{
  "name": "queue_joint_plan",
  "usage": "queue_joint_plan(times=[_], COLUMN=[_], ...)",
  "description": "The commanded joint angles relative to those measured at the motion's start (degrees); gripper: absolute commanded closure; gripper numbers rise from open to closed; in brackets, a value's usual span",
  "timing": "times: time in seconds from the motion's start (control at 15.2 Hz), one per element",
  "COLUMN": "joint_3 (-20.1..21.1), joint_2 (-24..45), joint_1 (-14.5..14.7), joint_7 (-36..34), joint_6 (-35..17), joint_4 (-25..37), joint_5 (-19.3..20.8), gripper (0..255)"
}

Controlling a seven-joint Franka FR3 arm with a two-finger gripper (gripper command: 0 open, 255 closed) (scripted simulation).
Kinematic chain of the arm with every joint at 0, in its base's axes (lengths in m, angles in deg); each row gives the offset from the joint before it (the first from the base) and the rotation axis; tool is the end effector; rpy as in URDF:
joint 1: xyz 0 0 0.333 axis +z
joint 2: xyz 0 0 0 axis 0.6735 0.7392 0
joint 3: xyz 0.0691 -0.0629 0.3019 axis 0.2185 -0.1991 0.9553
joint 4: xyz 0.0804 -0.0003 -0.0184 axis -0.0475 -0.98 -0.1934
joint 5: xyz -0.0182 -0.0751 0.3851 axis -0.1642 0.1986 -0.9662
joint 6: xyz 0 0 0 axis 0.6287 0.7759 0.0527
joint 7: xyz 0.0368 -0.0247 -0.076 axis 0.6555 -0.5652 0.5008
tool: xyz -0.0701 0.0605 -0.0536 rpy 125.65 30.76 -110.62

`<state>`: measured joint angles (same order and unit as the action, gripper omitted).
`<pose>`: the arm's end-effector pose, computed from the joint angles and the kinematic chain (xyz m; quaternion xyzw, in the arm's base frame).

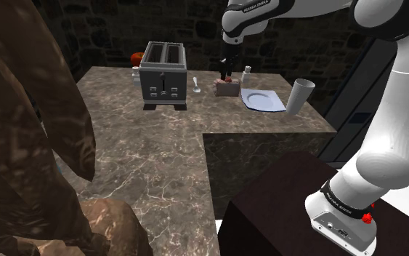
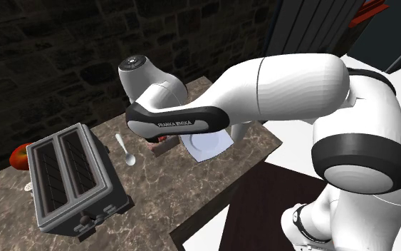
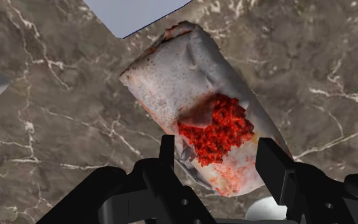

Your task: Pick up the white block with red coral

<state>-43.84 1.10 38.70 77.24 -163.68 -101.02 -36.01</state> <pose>0.6466 -0.0728 0.4089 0.9924 0.1209 0.0162 0.0187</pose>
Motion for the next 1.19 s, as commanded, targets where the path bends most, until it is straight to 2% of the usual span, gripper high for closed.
queue_joint_plan(times=[0.0,1.12], joint_3=[0.0,0.0], joint_2=[0.1,-2.2], joint_1=[0.0,0.0], joint_7=[0.0,0.3], joint_6=[0.0,10.9], joint_4=[-0.1,8.5], joint_5=[0.0,0.0], gripper=[255,255])
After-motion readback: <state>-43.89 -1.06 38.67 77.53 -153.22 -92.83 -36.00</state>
